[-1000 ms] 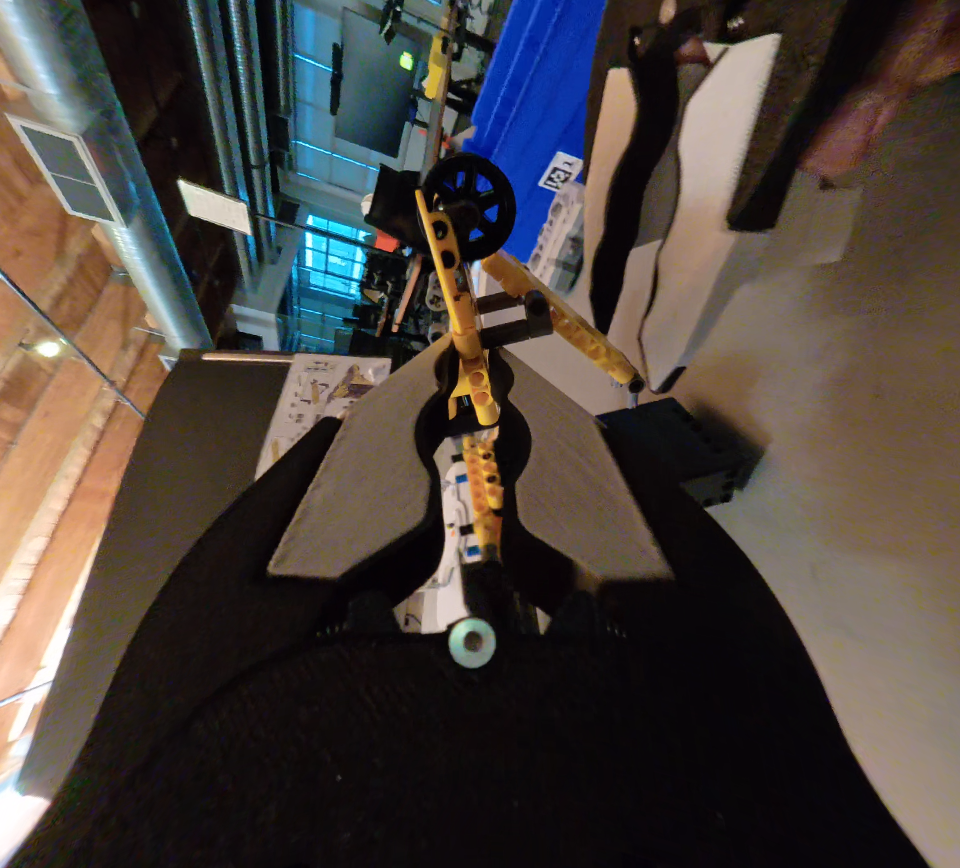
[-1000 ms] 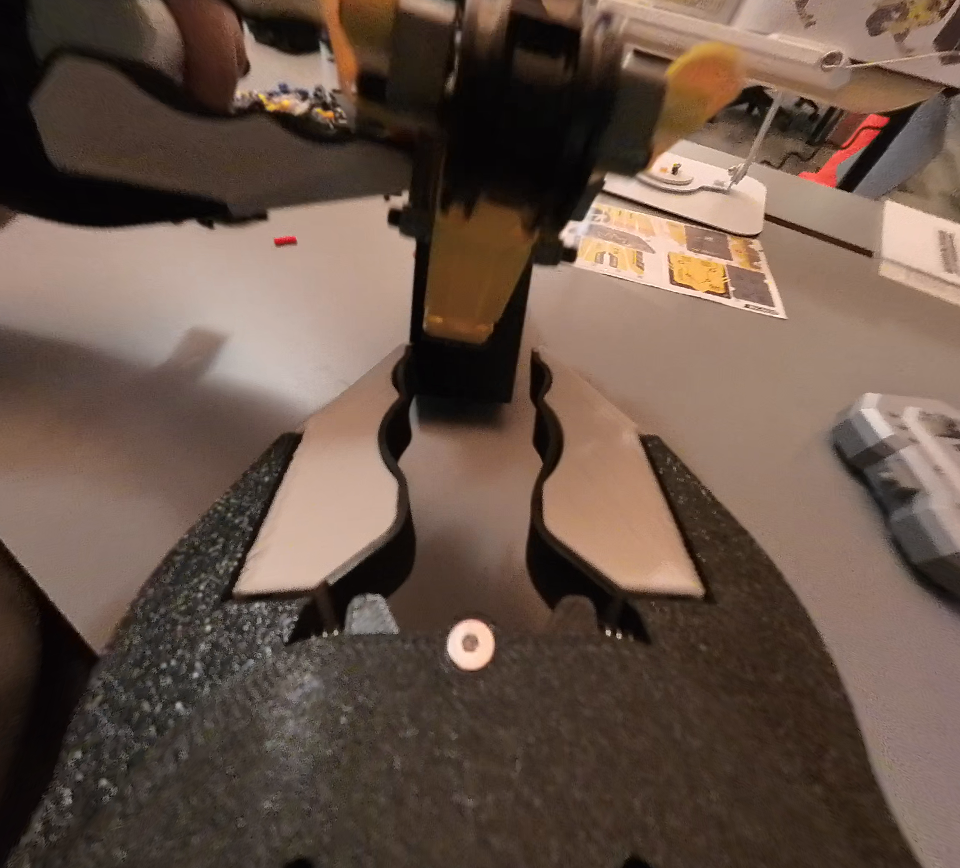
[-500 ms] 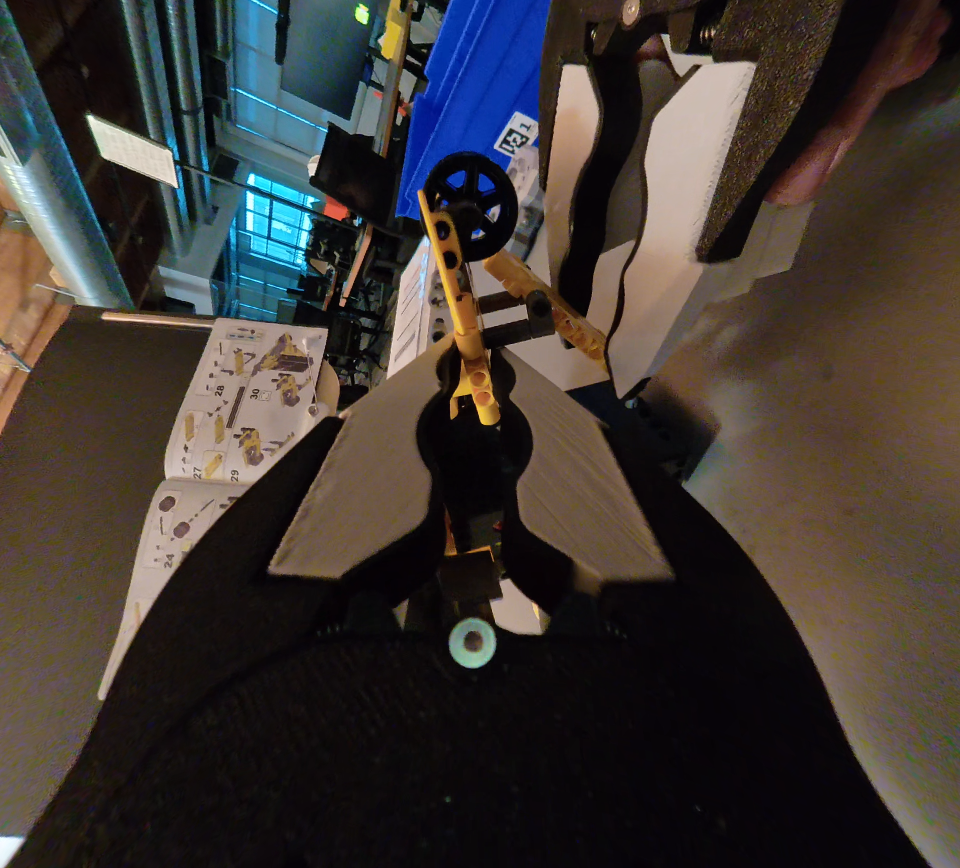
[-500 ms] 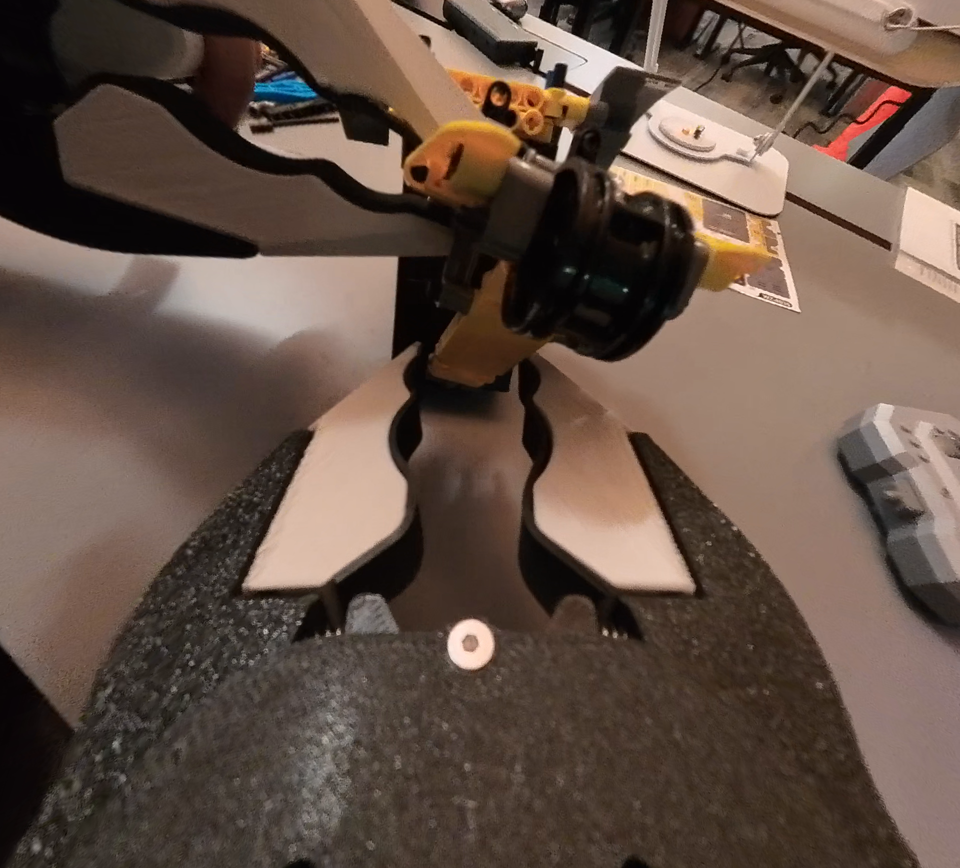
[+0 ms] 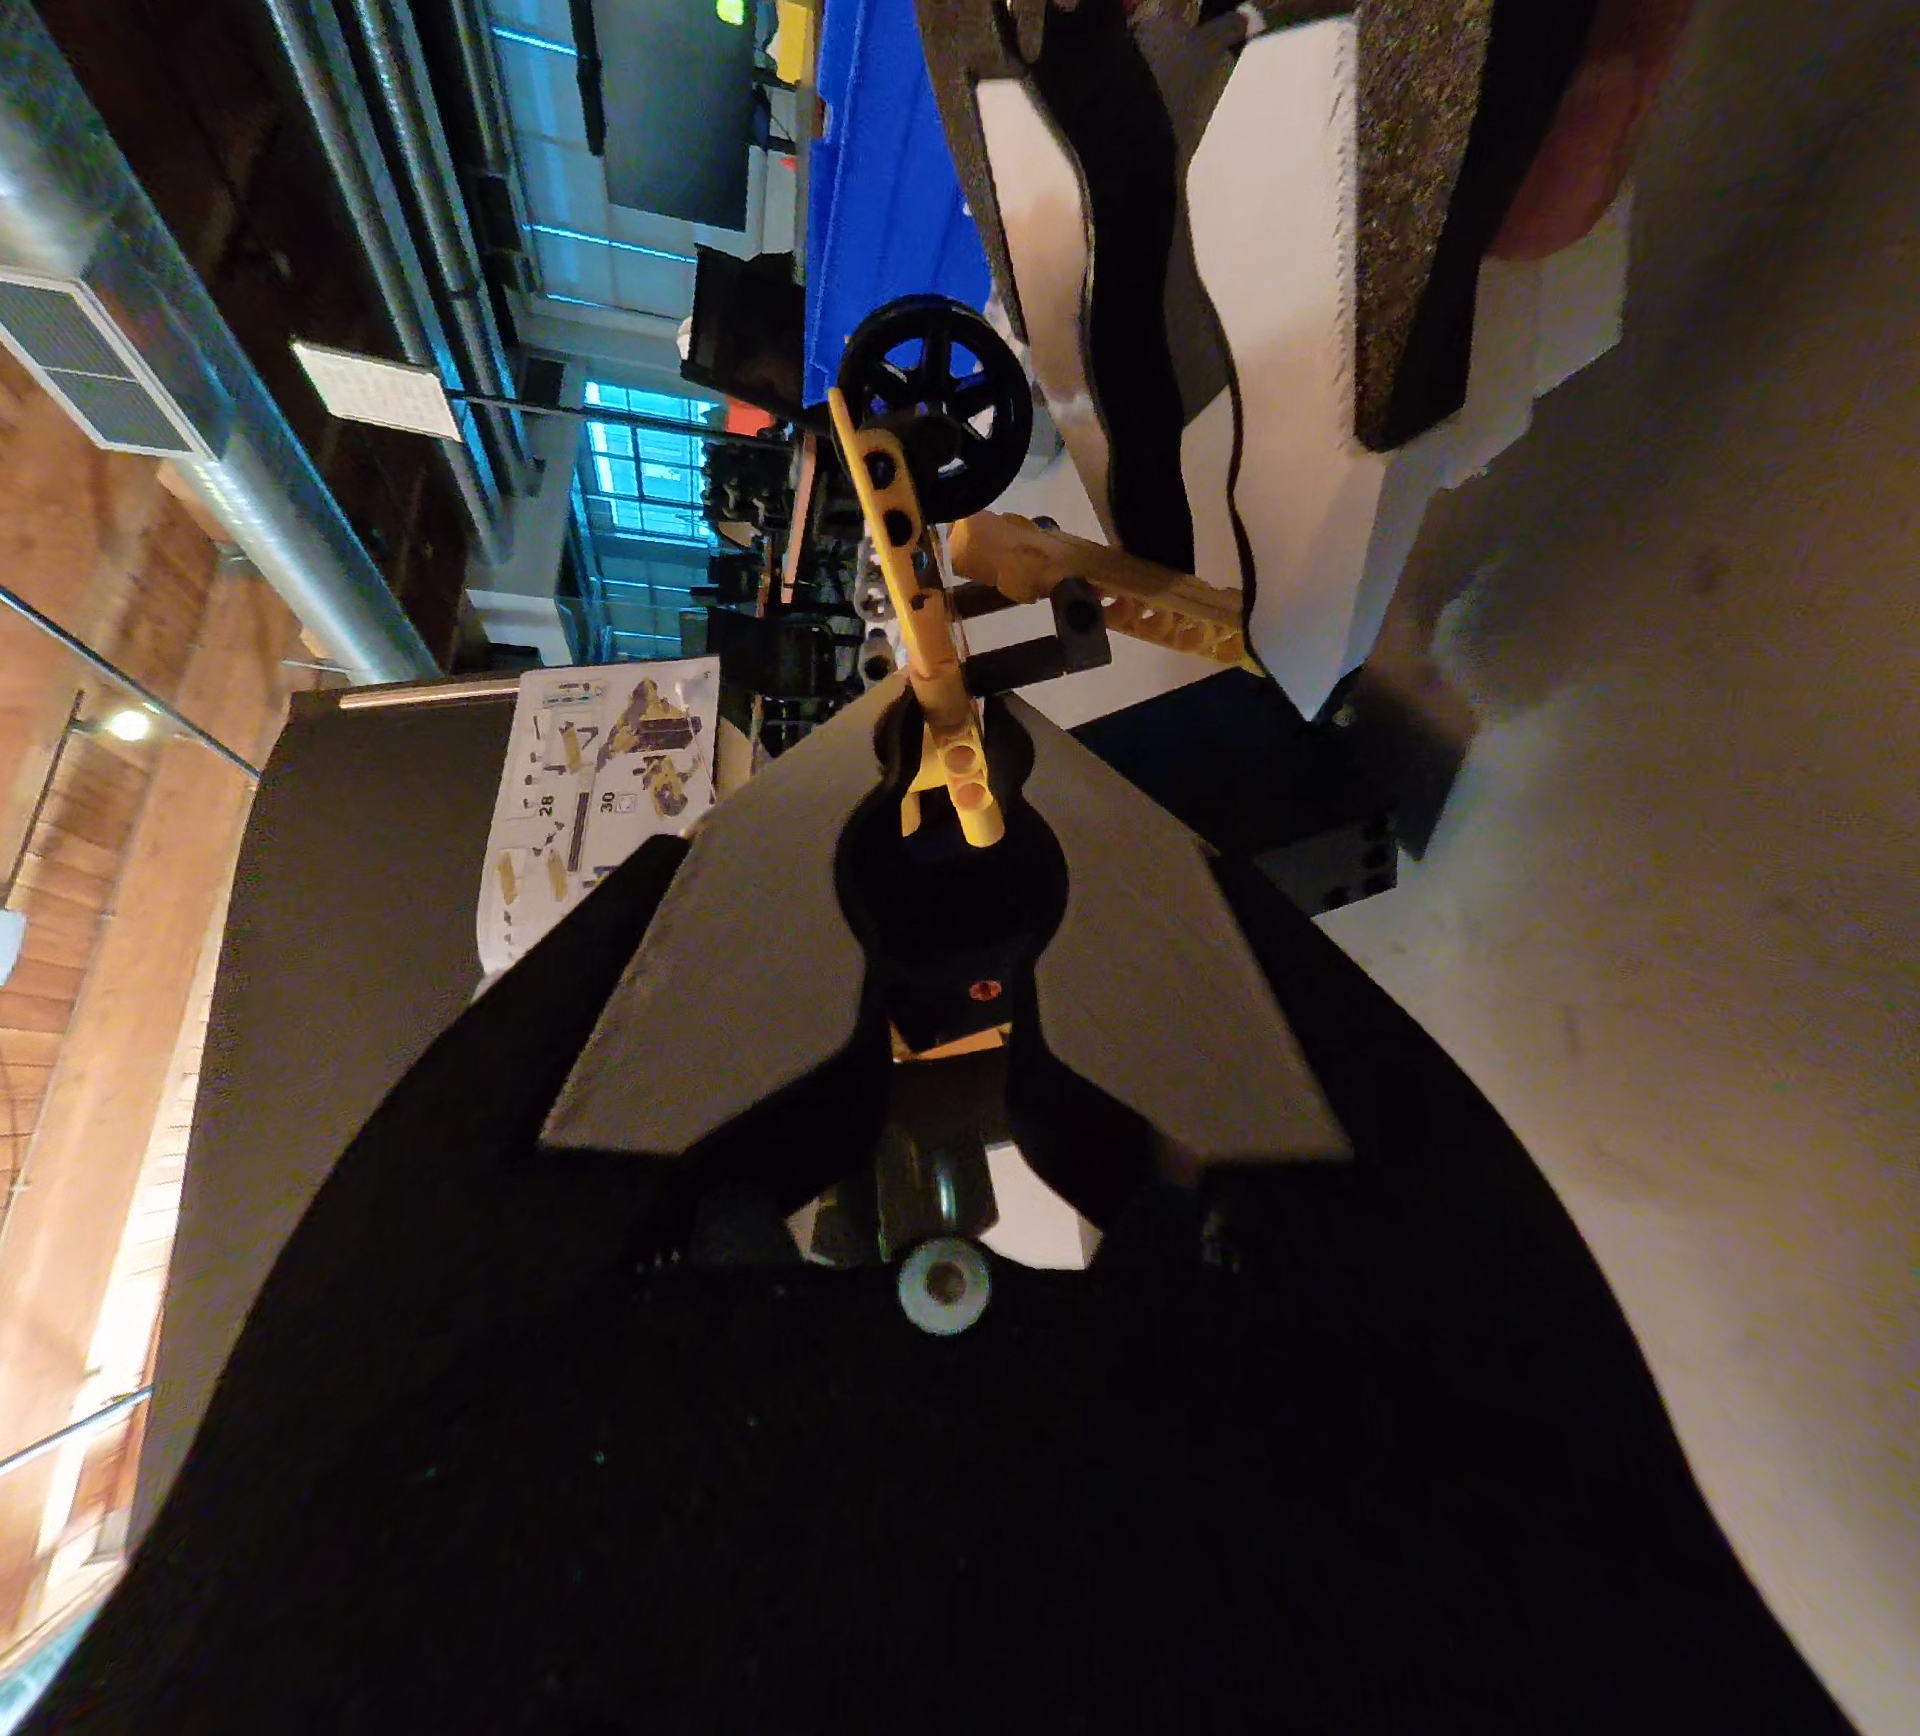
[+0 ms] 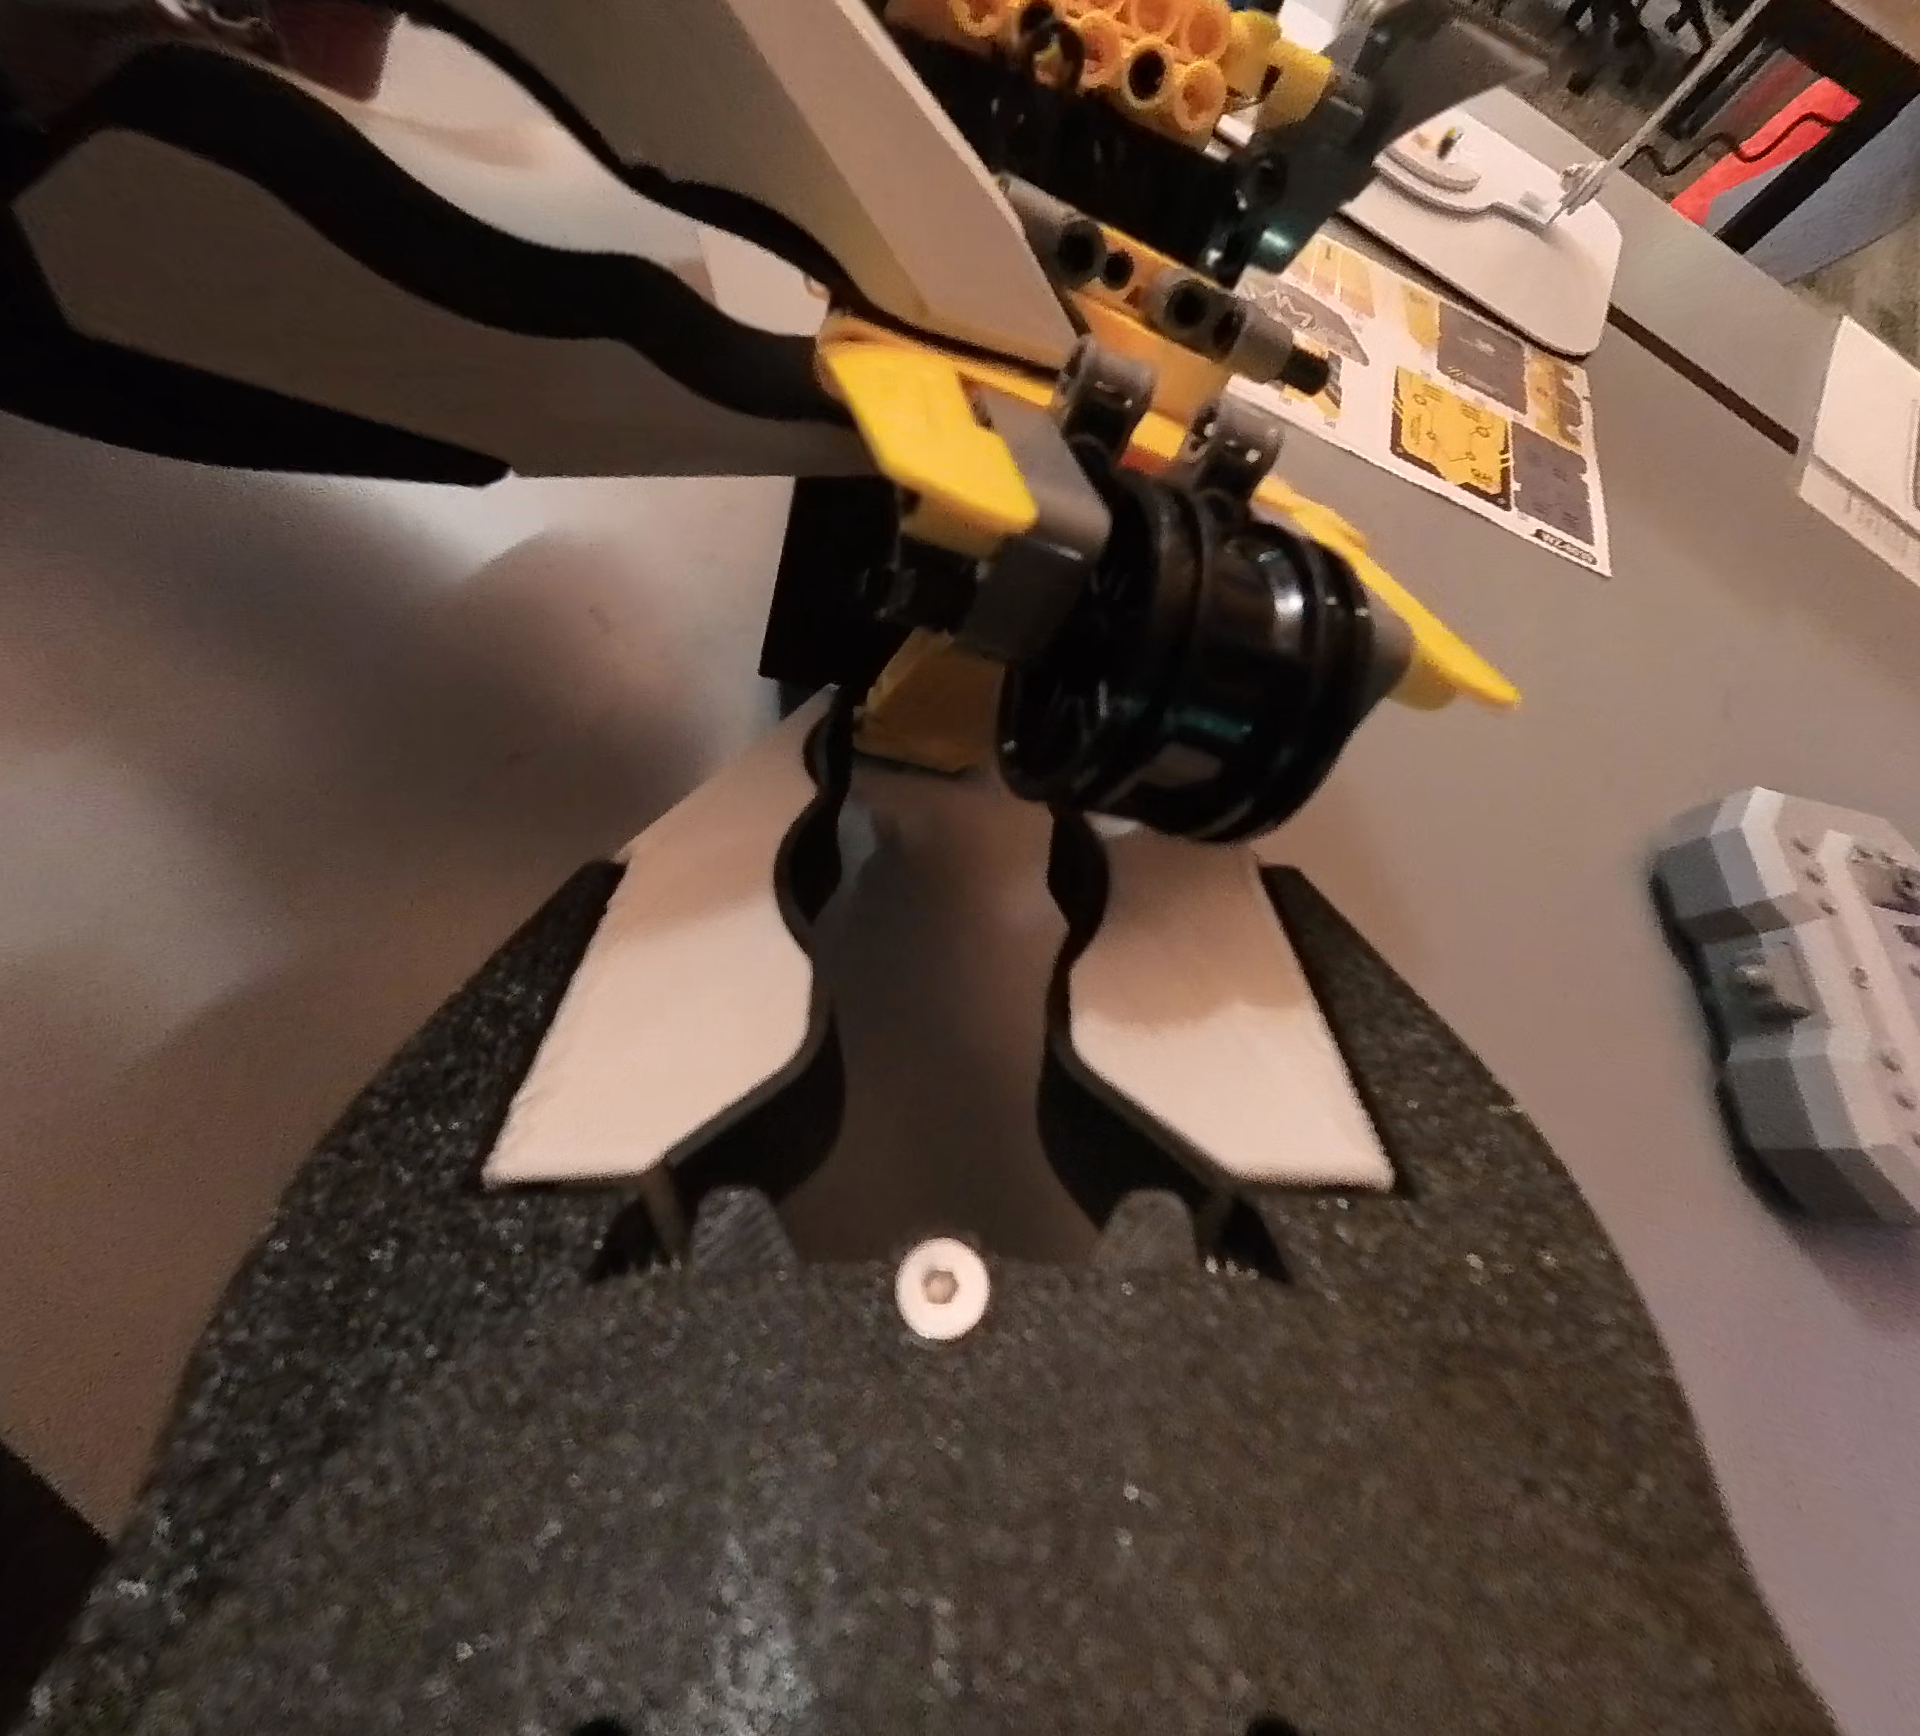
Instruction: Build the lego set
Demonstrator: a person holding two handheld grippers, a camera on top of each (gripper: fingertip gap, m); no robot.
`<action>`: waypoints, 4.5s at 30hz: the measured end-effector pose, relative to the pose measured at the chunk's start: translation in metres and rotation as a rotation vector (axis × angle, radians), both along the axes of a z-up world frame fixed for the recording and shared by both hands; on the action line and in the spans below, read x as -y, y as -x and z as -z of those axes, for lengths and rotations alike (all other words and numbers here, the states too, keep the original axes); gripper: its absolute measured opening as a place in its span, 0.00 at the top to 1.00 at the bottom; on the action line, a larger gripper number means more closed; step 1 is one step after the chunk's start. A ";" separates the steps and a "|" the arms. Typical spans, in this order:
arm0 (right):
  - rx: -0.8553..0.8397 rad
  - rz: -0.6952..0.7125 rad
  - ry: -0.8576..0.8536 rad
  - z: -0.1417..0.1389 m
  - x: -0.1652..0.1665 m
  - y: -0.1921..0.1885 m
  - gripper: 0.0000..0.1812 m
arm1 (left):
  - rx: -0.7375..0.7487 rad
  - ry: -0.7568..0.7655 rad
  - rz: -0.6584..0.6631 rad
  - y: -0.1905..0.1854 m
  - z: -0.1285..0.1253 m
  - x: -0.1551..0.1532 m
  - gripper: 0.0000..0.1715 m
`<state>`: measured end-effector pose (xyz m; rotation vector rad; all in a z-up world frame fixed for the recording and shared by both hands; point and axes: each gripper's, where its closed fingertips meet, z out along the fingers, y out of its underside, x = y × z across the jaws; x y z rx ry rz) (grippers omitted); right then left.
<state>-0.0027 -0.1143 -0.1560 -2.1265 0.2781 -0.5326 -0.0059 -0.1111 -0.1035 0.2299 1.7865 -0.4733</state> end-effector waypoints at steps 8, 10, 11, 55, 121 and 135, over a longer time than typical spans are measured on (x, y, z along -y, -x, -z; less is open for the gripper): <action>0.083 0.008 0.074 0.005 0.007 0.001 0.78 | 0.023 -0.054 -0.005 0.000 0.007 0.001 0.97; 0.080 0.009 0.080 0.006 0.007 0.001 0.78 | 0.033 -0.065 -0.007 -0.001 0.007 0.001 0.97; 0.072 0.010 0.078 0.006 0.007 0.001 0.78 | 0.038 -0.067 -0.011 -0.001 0.007 0.001 0.97; -0.119 -0.011 -0.001 0.007 0.001 0.007 0.84 | 0.017 -0.010 -0.029 -0.005 -0.002 0.002 0.97; -0.128 0.002 -0.001 0.009 -0.005 -0.005 0.85 | 0.072 0.031 -0.101 -0.013 -0.003 0.000 0.96; -0.135 0.000 -0.024 0.006 -0.004 -0.005 0.86 | 0.070 0.036 -0.103 -0.013 -0.004 -0.001 0.97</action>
